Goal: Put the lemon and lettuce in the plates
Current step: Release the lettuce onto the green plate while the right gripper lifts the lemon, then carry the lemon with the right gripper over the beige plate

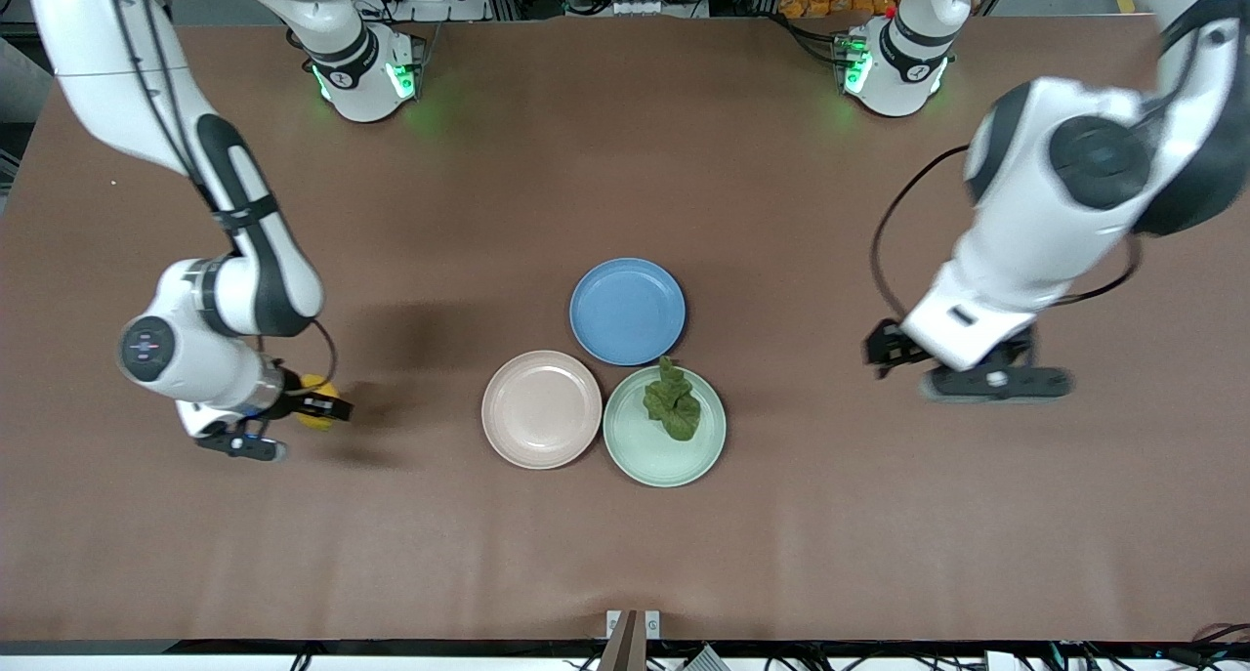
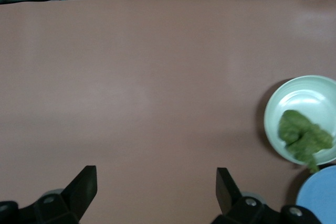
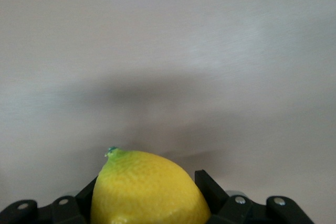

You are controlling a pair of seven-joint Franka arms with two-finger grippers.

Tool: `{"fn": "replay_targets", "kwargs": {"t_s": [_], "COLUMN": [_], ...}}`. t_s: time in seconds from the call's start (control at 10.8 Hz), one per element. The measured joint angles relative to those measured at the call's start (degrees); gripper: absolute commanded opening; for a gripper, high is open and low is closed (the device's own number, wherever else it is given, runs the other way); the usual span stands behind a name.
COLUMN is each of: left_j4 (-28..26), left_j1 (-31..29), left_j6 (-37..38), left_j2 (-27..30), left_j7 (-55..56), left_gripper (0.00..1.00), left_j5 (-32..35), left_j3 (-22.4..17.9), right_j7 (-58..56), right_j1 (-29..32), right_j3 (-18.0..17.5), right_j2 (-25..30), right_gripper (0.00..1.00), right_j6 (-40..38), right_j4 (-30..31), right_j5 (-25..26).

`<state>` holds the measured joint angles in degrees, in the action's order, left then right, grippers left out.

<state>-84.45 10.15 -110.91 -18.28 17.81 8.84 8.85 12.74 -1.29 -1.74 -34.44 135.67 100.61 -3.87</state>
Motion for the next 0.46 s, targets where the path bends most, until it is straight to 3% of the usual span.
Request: {"fn": "replay_targets", "kwargs": {"t_s": [0.46], "left_j4": [-0.15], "left_j1": [-8.45], "left_j6": [11.57], "left_j2": [6.45], "left_j7": [-8.92], "left_gripper": [1.00], "left_j5": [-0.52], "left_j3": [0.03], "right_j7": [15.34], "right_j1": [-7.35], "right_j3": [-0.03], "right_j2": [-0.01], "right_gripper": [0.52], "right_j6": [-0.02], "right_j4": [-1.89], "right_j5": [-0.09]}}
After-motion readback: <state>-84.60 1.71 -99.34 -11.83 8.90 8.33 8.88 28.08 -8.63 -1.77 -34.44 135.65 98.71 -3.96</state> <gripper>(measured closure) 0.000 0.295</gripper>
